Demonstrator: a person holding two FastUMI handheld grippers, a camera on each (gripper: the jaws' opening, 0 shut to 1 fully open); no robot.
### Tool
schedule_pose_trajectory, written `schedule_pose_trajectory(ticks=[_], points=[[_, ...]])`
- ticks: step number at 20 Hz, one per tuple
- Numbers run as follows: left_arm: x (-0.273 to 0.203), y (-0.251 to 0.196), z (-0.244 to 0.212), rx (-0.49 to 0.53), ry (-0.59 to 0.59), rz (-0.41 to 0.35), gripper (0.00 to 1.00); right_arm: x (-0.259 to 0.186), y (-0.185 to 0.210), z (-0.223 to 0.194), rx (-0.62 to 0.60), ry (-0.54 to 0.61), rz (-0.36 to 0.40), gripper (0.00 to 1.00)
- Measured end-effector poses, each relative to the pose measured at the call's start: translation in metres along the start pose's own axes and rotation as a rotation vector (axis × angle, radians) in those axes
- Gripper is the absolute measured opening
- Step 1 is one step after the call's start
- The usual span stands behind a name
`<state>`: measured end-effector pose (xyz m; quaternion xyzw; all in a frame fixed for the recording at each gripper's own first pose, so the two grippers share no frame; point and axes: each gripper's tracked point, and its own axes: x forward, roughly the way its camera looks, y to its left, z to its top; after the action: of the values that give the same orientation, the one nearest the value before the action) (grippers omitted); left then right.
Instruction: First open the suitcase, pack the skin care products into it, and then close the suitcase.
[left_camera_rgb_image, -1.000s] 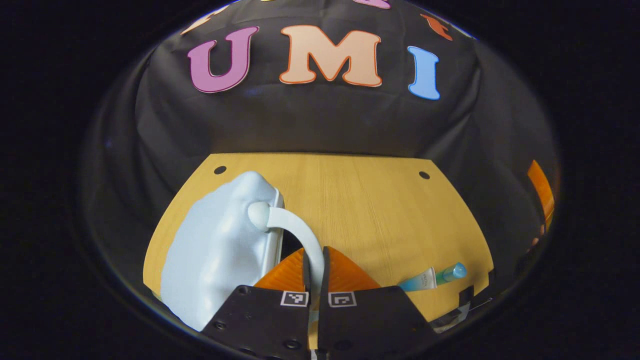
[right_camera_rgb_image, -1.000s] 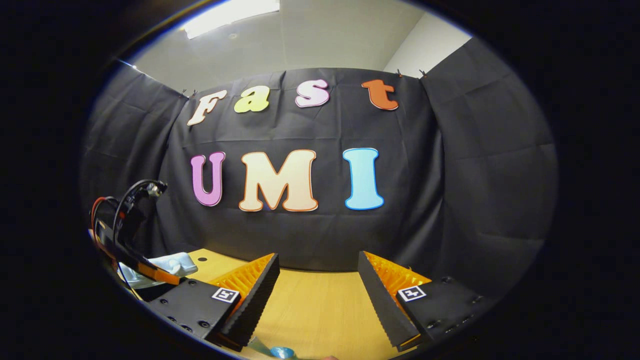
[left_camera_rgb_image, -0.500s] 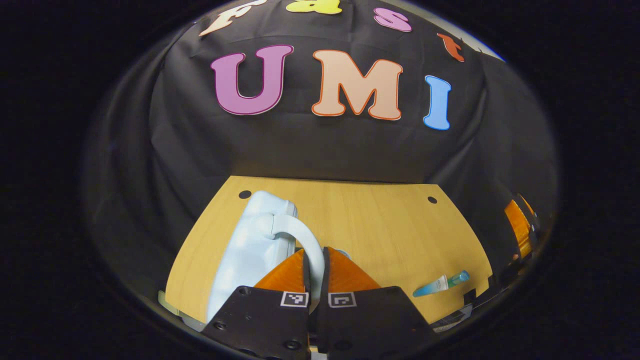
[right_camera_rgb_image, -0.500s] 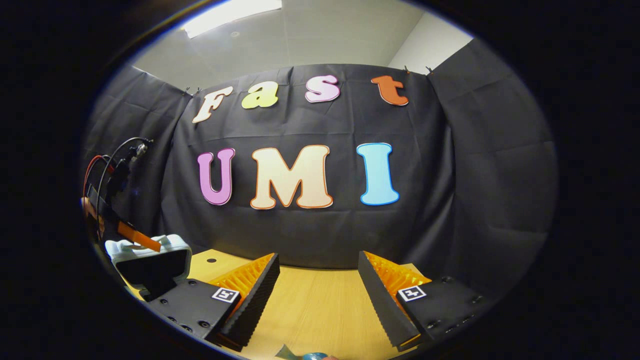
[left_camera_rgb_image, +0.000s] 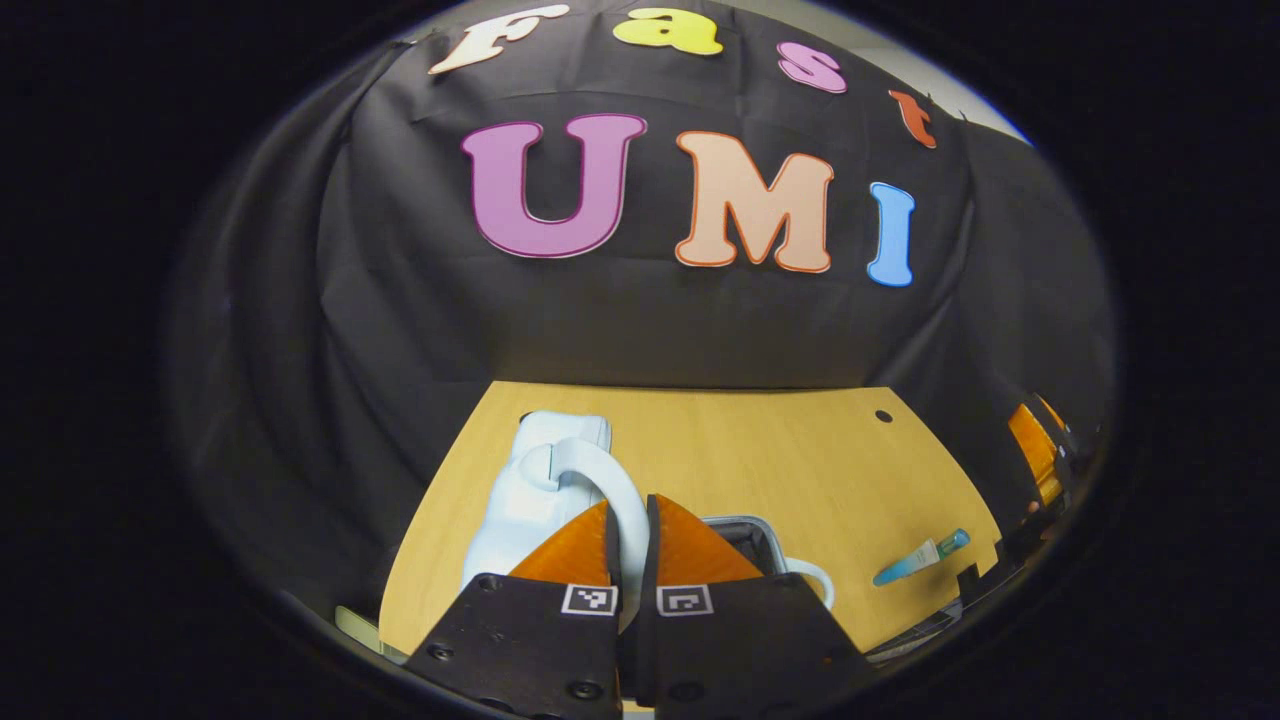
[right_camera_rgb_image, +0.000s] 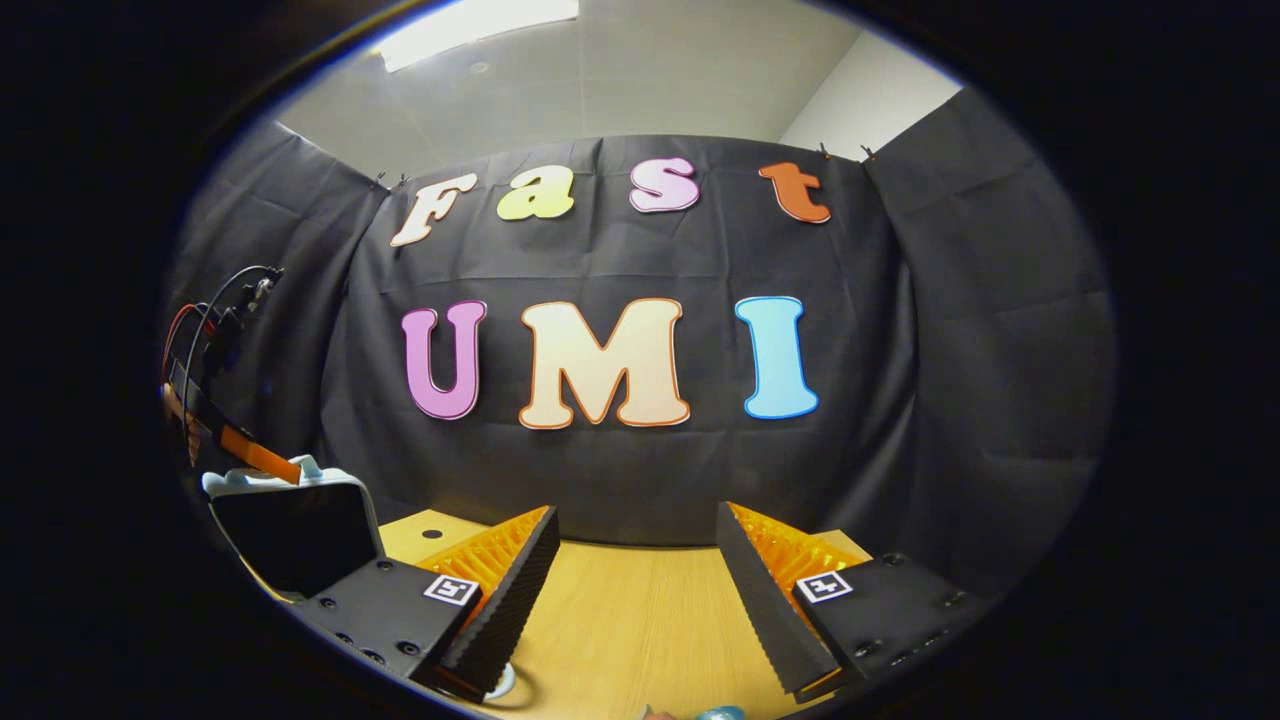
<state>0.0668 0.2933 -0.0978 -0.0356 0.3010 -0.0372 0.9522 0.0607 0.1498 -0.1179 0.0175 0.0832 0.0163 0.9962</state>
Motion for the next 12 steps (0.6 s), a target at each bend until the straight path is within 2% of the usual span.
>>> schedule_pose_trajectory(ticks=[5, 12], points=[[-0.005, 0.054, -0.001, -0.010, -0.021, 0.029, 0.00, -0.004, 0.024, -0.002, -0.025, 0.014, -0.001, 0.99], [-0.006, 0.128, -0.014, -0.134, -0.047, 0.091, 0.00, -0.003, 0.046, 0.008, -0.065, -0.004, 0.029, 0.99]])
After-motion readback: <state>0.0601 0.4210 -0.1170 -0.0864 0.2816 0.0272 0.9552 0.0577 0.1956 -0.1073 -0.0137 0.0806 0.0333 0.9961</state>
